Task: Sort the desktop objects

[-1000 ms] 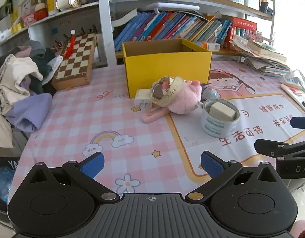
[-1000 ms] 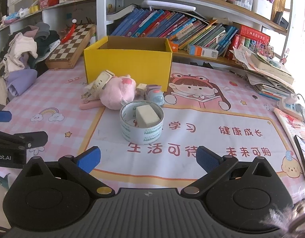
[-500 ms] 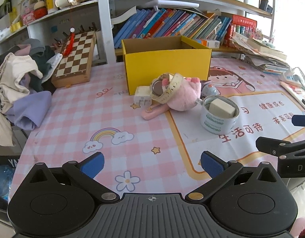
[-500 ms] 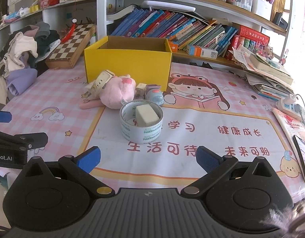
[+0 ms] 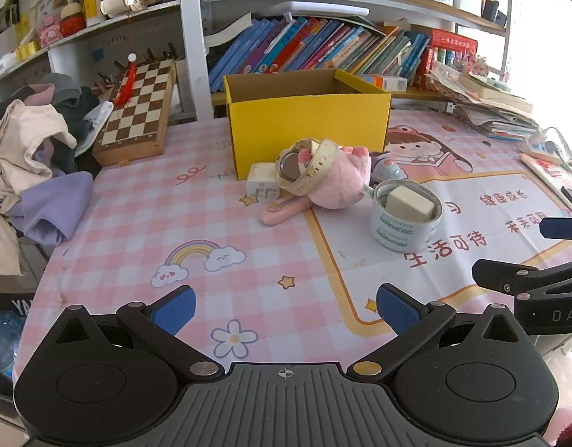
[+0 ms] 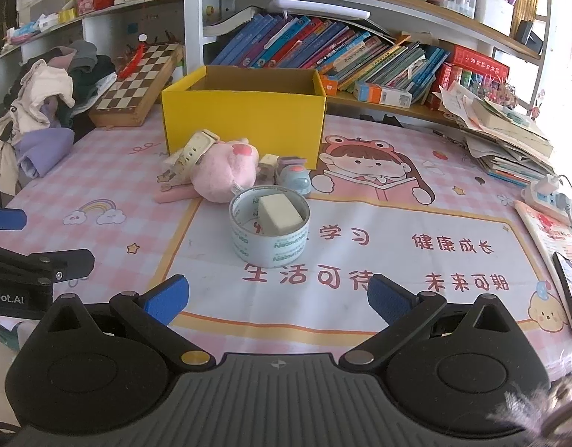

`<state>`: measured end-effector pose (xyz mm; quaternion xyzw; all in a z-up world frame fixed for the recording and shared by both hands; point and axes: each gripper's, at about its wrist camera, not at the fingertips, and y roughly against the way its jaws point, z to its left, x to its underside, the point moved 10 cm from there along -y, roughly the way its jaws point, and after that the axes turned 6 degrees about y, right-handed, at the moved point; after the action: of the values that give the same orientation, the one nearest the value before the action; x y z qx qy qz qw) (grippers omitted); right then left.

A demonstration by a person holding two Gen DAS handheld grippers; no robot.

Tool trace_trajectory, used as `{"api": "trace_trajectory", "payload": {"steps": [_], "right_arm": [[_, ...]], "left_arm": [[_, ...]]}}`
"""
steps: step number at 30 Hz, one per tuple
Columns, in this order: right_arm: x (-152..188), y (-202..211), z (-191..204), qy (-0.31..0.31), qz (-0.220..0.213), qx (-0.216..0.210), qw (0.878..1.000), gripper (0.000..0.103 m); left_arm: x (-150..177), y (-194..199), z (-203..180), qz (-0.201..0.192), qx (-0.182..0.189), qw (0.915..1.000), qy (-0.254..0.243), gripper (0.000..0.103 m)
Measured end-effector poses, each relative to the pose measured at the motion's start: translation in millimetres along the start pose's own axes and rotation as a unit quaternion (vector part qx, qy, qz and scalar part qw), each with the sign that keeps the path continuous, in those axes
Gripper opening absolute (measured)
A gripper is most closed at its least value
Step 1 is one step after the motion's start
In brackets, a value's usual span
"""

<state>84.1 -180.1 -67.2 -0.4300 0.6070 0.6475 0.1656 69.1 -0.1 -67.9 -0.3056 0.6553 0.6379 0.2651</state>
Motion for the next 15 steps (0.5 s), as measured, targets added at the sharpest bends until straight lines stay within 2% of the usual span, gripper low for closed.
{"api": "trace_trajectory", "payload": {"steps": [15], "right_arm": [[-1.5, 2.5, 1.2, 0.006, -0.005, -0.003, 1.0, 0.103]], "left_arm": [[-0.8, 1.3, -4.3, -0.002, 0.006, 1.0, -0.007, 0.103]]}}
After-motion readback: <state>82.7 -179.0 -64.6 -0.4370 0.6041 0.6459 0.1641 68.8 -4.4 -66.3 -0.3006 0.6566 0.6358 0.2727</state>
